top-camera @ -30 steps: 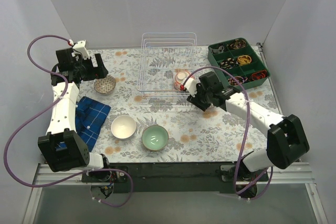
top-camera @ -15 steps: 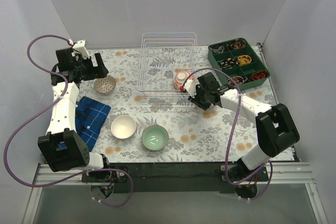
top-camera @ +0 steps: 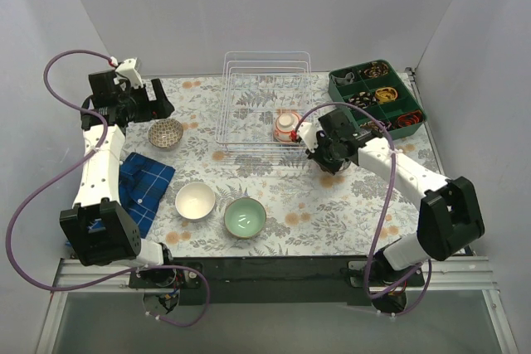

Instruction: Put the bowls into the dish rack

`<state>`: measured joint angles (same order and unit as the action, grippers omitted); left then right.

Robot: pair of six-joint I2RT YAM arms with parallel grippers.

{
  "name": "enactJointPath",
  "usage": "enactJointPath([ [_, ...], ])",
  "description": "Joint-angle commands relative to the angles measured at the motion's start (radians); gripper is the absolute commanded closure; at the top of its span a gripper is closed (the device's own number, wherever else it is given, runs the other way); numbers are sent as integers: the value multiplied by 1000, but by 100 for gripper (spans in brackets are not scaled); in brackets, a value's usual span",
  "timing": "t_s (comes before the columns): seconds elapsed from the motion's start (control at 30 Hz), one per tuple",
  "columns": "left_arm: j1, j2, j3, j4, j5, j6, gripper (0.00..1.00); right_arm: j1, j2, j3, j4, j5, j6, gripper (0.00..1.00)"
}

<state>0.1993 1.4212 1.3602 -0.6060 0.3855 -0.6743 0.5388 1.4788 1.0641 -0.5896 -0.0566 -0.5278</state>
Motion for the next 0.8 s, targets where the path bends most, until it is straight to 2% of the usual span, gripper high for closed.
enactJointPath([
  [0.0, -23, -13, 47, -18, 93, 5, 12, 6, -97, 161, -247, -43, 43, 99],
  [0.13, -67, 8, 30, -37, 122, 16, 14, 6, -118, 276, -357, -57, 12, 99],
  [0.2, -92, 18, 20, -34, 119, 10, 14, 4, -111, 382, -371, -122, 8, 99],
  [0.3, -116, 51, 28, -32, 118, -11, 15, 3, -48, 517, -365, -230, 46, 99],
  [0.37, -123, 82, 49, -31, 121, -18, 16, 0, -11, 624, -300, -285, 97, 99],
  [0.4, -124, 94, 62, -32, 124, -16, 16, -10, 21, 646, -267, -360, 113, 99],
  [0.57, -124, 136, 141, -6, 177, 39, 18, -48, 115, 709, 72, -592, 265, 99],
  [0.67, -136, 174, 194, -5, 217, 90, 19, -86, 222, 743, 216, -716, 383, 99],
  [0.7, -139, 195, 207, -5, 219, 135, 21, -121, 239, 729, 381, -742, 546, 99],
  [0.77, -162, 215, 234, -5, 204, 180, 21, -155, 288, 656, 593, -790, 728, 99],
])
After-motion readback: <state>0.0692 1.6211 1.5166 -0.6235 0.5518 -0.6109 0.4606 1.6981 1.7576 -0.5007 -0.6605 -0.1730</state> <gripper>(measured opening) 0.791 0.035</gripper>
